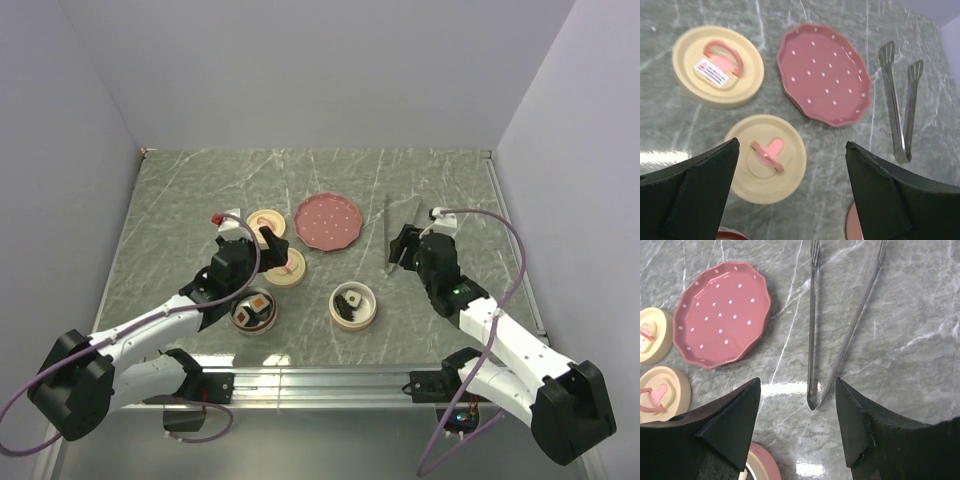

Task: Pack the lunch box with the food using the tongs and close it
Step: Pick up the lid of the lunch box with the left arm, then put the lid back on the lunch box

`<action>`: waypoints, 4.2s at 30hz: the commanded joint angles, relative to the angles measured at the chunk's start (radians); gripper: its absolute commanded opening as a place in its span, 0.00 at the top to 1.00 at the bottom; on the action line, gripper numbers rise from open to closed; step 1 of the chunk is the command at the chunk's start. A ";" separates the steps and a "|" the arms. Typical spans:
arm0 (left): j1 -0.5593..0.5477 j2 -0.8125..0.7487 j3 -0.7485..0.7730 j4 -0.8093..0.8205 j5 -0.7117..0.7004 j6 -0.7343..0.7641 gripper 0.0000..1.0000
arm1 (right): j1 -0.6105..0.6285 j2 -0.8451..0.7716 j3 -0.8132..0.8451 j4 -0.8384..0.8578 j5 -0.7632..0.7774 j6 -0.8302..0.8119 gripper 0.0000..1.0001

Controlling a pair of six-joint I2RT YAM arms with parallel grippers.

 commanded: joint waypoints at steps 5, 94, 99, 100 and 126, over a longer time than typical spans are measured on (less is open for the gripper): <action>-0.052 0.094 0.085 -0.134 -0.048 -0.135 0.10 | 0.005 -0.072 -0.042 0.053 -0.027 -0.006 0.32; -0.138 -0.016 0.317 -0.781 -0.202 -0.184 1.00 | 0.005 -0.179 -0.106 0.098 -0.088 -0.014 0.32; -0.143 -0.161 0.251 -0.883 -0.164 -0.293 1.00 | 0.003 -0.178 -0.109 0.102 -0.095 -0.014 0.32; -0.143 -0.172 0.231 -0.904 -0.157 -0.301 1.00 | 0.005 -0.179 -0.109 0.104 -0.096 -0.014 0.32; -0.144 -0.131 0.147 -1.001 0.041 -0.412 1.00 | 0.005 -0.165 -0.112 0.112 -0.084 -0.013 0.32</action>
